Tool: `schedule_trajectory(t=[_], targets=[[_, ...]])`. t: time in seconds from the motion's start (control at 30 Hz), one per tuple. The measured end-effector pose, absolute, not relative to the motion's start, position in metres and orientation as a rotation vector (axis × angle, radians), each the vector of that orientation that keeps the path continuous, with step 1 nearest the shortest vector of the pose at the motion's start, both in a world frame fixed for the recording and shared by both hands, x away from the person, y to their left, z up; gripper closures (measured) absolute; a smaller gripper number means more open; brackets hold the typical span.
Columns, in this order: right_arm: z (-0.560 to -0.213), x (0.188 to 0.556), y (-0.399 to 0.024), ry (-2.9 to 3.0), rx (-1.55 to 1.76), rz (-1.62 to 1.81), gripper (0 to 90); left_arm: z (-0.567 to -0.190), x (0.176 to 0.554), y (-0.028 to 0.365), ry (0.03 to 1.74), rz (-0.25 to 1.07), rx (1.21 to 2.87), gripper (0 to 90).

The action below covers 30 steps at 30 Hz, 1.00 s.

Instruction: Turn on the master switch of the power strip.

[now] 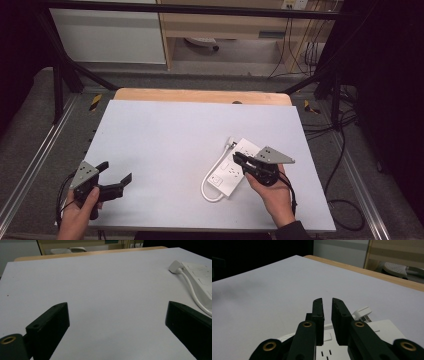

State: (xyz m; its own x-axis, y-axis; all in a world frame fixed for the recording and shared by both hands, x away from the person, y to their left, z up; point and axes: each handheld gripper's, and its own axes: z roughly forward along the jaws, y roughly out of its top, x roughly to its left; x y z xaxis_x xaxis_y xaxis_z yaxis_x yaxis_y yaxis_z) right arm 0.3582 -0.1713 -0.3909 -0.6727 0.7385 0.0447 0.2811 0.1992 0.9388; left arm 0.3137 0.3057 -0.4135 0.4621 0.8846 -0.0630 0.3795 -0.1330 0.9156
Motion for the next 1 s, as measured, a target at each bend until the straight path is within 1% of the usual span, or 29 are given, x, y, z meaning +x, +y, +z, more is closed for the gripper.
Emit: schedule_trajectory(t=[0.37, 1.0], targets=[[-0.394, 0.356, -0.158, 2.103, 0.918, 1.496, 88.7, -0.413, 0.314, 0.306, 1.092, 0.639, 1.719, 5.5], [-0.402, 0.353, -0.142, 2.174, 0.897, 1.474, 90.0, -0.414, 0.314, 0.306, 1.092, 0.640, 1.722, 5.5]])
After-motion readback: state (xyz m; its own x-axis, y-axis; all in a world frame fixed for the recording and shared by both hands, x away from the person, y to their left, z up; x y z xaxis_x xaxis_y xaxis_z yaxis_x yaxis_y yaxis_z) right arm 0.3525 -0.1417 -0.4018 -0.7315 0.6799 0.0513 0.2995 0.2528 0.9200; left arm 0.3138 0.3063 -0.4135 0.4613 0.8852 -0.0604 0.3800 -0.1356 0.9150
